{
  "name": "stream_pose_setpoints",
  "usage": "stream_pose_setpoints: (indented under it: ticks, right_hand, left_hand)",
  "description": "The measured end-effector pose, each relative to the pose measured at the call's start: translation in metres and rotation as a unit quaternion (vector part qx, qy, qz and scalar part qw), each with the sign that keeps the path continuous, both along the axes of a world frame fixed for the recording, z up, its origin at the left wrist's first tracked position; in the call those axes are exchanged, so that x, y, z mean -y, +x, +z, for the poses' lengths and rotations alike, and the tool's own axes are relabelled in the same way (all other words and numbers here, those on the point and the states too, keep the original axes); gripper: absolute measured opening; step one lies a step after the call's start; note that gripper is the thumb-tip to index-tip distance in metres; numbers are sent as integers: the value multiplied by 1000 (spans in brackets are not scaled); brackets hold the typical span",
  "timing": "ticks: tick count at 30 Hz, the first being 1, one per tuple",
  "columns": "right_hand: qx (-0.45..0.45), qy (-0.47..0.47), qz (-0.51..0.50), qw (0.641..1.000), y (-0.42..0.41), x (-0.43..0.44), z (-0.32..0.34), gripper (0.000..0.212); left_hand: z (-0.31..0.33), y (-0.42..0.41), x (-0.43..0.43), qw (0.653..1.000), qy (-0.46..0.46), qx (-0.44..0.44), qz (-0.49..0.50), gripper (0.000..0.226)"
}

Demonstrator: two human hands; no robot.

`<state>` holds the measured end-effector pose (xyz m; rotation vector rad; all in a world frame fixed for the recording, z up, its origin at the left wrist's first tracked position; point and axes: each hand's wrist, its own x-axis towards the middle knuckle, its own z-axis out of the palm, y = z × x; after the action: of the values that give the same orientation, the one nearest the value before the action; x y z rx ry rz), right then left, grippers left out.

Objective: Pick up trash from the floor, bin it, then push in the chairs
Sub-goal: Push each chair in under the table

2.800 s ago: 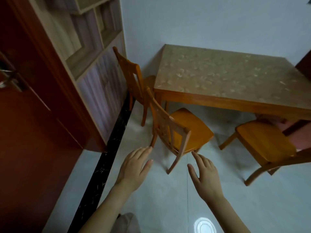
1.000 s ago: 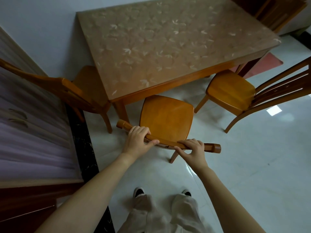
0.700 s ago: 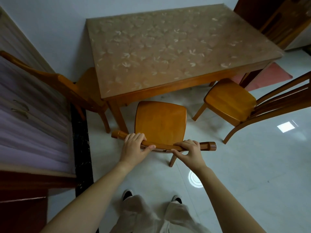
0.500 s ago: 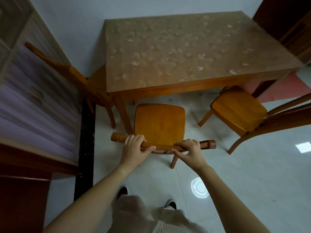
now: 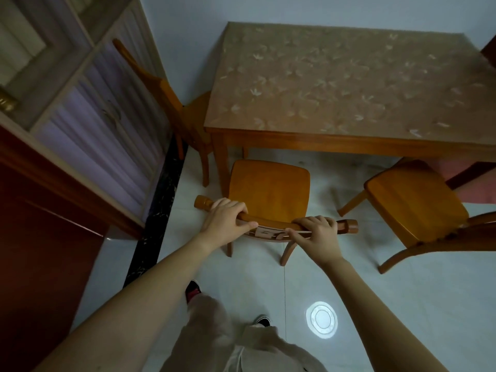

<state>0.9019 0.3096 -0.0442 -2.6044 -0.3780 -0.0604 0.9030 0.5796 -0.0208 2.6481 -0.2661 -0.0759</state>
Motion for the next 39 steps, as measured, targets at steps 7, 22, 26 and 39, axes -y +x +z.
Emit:
stream_pose_setpoints:
  ticks: [7,22,26,39]
  right_hand:
    - [-15,53,-25,998,10,6,-3,62]
    - [-20,75,-37,996,53,3,-6,62]
    - [-22,77,-38,996,66,2,-5,61]
    - [-52,70,-12,996,119,27,1,55]
  left_hand:
    - [-12,7,-1,996,-79,29,42,48]
    - [-12,55,-3,992,-111,-4,51,48]
    - [-12,69,-4,993,-107,-8,52,49]
    - [-11,105,21,991,-106,-22,78,41]
